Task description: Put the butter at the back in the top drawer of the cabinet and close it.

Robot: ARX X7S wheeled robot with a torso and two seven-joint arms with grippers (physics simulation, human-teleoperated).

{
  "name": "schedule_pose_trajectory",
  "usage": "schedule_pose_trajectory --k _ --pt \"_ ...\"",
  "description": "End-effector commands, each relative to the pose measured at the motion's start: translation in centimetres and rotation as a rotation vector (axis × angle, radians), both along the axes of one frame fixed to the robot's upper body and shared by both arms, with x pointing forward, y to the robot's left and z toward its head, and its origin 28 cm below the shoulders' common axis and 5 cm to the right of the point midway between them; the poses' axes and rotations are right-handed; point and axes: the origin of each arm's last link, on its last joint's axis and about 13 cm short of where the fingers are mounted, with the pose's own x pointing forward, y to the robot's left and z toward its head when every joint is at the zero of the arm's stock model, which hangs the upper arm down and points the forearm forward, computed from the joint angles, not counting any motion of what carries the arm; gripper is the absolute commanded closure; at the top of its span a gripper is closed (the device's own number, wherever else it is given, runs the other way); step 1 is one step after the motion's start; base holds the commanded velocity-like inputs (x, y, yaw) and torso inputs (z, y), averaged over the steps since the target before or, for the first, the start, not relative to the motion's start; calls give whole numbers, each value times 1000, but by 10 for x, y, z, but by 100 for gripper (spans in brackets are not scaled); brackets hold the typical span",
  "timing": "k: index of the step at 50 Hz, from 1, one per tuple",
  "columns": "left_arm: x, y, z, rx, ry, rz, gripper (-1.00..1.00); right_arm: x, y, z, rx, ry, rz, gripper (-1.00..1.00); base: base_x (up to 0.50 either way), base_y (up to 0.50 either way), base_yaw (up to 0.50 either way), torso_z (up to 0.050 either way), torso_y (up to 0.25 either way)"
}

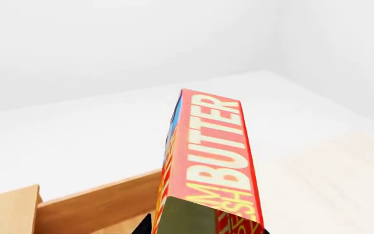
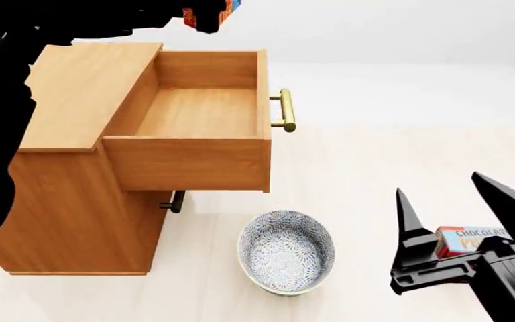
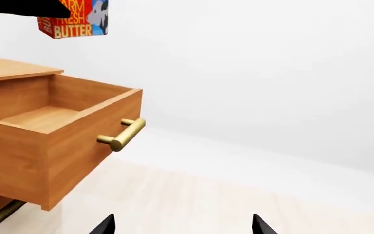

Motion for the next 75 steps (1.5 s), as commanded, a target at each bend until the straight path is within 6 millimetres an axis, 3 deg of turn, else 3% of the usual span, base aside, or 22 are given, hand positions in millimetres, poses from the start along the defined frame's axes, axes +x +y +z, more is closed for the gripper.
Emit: schedule_pose_trajectory --k 1,50,75 --pt "5 -3 -3 -33 -11 0 100 -4 1 3 -1 -18 3 -100 0 0 0 0 0" --pt "18 -5 -69 -26 117 9 100 -8 2 7 -16 -30 -4 -100 0 0 0 0 1" --pt "20 -10 -89 -42 161 -4 100 -10 1 9 -16 -45 -15 -100 0 0 0 0 1"
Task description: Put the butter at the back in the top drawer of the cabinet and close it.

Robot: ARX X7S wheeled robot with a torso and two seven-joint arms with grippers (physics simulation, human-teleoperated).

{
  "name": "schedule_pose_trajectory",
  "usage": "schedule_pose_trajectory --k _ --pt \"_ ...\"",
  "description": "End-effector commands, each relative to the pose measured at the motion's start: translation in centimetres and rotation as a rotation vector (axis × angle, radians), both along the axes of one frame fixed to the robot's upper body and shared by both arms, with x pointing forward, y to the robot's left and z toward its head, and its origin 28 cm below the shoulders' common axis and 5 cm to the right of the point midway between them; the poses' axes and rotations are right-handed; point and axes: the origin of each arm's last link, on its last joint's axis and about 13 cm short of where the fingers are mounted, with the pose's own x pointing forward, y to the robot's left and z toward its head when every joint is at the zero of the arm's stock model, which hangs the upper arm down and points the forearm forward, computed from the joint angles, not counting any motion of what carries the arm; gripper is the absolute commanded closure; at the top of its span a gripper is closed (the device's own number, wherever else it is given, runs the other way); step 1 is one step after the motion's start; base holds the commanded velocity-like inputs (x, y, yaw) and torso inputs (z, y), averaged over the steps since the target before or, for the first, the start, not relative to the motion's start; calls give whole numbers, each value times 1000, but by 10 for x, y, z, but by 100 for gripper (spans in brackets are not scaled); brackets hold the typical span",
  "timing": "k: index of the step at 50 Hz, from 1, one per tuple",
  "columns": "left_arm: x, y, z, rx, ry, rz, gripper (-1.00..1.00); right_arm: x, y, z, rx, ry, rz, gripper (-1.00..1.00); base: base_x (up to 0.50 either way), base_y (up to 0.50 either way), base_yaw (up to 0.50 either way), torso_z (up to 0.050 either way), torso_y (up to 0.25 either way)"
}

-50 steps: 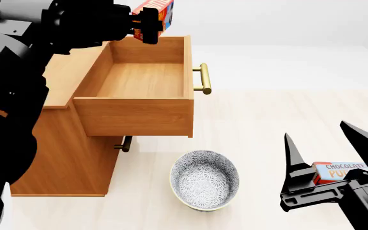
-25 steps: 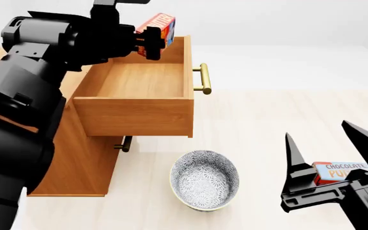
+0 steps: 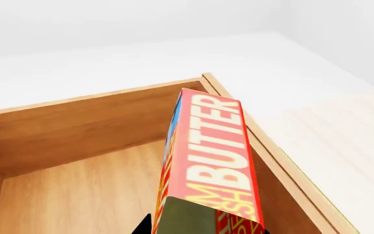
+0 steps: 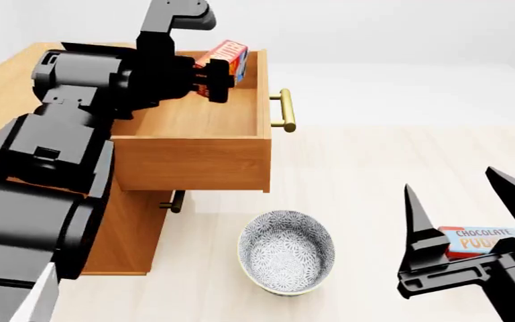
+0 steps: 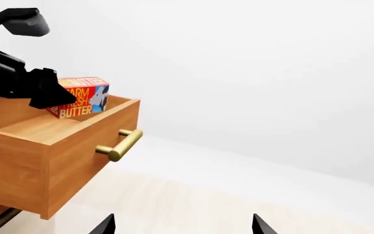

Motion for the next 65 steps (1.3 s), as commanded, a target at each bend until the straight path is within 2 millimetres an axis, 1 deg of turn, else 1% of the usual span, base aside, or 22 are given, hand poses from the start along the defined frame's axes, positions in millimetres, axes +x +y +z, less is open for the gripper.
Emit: schedule_pose_trajectory --k 1,19,65 --pt "0 -6 0 -63 0 -10 100 -1 0 1 -1 -5 -5 -100 0 0 0 0 0" --pt "1 -10 -7 -49 11 -12 100 -2 0 0 2 -12 -13 -100 0 0 0 1 1" --pt "1 -11 -28 -60 49 -4 100 -2 0 0 1 -22 -25 -100 0 0 0 0 1"
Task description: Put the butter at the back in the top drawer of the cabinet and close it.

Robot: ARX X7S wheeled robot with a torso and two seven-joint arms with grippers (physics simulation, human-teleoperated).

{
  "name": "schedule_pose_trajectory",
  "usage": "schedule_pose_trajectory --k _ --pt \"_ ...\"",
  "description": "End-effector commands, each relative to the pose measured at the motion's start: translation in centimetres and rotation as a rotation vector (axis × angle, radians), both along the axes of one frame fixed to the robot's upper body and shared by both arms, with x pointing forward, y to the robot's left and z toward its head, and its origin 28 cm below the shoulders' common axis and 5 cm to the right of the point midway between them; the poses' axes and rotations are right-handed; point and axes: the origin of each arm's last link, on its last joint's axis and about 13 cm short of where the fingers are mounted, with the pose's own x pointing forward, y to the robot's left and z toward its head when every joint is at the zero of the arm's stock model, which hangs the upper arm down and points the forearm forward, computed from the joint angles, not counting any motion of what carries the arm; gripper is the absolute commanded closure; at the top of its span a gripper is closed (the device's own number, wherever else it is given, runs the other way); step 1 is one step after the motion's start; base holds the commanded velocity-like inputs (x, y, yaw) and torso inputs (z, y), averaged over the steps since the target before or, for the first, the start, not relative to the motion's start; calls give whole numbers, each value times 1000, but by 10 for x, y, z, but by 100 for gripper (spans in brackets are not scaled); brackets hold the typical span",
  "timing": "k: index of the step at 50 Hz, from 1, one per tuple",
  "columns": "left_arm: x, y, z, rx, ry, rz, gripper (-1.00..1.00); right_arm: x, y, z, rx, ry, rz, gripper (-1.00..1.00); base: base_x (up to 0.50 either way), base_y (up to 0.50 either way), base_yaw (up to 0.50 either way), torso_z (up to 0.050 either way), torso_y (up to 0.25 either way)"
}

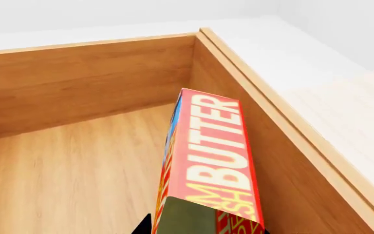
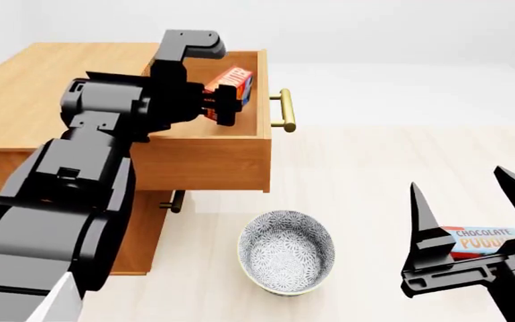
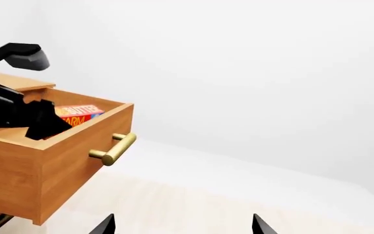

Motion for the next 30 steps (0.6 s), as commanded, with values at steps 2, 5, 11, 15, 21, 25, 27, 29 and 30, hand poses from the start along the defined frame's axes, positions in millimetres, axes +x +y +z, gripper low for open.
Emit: schedule_pose_trajectory --k 2,5,11,15,21,25,27,29,30 --pt "0 -2 5 -64 -13 2 100 0 0 0 -1 -2 -3 -100 0 0 0 0 0" --pt "0 -2 4 -65 -10 2 100 0 0 0 -1 -2 -4 -100 0 0 -1 0 3" --pt "0 -3 2 -63 -5 0 100 -1 1 0 -2 -3 -5 -100 0 0 0 2 0" --pt "0 -3 1 -63 -5 0 100 -1 1 0 -2 -3 -5 -100 0 0 -1 0 2" --pt "0 -3 0 -62 -4 6 100 -1 0 -1 -1 -1 -4 -100 0 0 0 0 0" --pt "0 -3 -2 -61 -2 6 100 -1 1 0 0 -2 -4 -100 0 0 0 0 3" --pt "0 -3 -3 -61 0 6 100 -1 1 0 0 -2 -5 -100 0 0 -1 0 0" --pt "0 -3 -3 -61 2 6 100 -1 1 0 0 -3 -7 -100 0 0 0 0 0" --pt "0 -3 -4 -62 3 6 100 -1 1 0 0 -3 -7 -100 0 0 0 0 0"
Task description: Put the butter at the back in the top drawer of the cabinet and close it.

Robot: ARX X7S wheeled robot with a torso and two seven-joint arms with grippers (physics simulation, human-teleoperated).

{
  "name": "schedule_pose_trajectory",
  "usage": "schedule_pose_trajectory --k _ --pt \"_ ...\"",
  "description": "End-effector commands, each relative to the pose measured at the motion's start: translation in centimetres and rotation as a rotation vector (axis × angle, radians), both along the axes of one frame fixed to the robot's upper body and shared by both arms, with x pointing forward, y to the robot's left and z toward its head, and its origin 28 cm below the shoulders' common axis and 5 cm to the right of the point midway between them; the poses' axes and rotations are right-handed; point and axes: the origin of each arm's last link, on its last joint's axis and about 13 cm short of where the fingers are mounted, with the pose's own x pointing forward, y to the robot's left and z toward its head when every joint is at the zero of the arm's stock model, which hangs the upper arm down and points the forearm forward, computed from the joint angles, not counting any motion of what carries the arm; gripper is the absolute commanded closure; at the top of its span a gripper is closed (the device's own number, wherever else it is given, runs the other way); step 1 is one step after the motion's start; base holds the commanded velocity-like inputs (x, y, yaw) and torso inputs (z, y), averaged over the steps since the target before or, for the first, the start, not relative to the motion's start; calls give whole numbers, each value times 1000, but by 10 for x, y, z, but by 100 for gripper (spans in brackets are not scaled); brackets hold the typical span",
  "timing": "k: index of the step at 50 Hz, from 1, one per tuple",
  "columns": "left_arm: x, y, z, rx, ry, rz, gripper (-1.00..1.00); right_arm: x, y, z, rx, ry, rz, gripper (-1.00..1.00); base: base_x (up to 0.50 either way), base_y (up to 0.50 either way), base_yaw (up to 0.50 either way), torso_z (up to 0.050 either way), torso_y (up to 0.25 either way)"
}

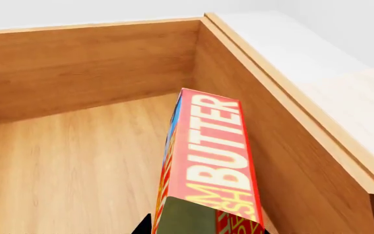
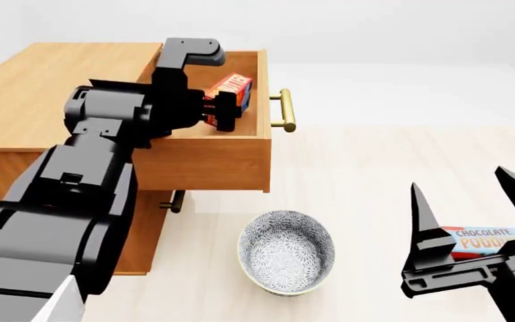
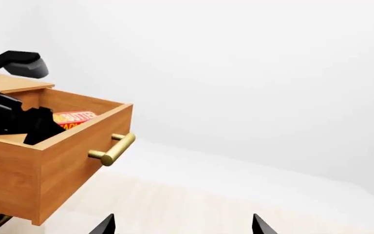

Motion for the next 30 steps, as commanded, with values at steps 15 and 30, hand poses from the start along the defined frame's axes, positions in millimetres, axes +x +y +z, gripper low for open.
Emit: schedule_pose_trajectory --k 15,30 --pt "0 -2 2 -80 -2 -3 100 -1 1 2 -1 -6 -3 -100 0 0 0 1 1" --pt "-1 -1 -2 -82 17 -3 100 -1 1 2 -1 -7 -4 -100 0 0 0 0 0"
